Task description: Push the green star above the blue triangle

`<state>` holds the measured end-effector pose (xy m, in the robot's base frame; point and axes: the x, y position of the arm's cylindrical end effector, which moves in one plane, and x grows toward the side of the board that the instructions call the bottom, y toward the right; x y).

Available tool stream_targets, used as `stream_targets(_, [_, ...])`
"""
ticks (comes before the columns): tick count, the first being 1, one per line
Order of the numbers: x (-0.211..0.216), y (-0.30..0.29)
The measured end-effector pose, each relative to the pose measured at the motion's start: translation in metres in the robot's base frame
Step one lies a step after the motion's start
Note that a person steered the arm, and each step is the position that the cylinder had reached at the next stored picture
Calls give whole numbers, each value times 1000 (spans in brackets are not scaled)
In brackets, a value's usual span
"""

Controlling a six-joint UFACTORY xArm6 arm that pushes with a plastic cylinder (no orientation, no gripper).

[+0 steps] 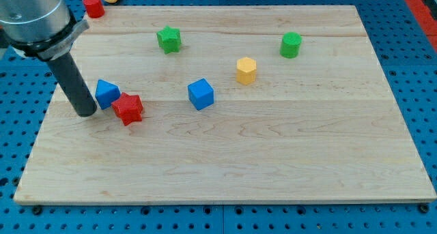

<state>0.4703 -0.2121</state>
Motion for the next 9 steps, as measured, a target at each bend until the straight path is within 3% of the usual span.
stream_targets(3, [-67, 0])
stream_targets(4, [-101, -50])
stream_targets(7, [-242, 100])
stream_targets(8, [-218, 129])
stream_targets(9, [-185, 103])
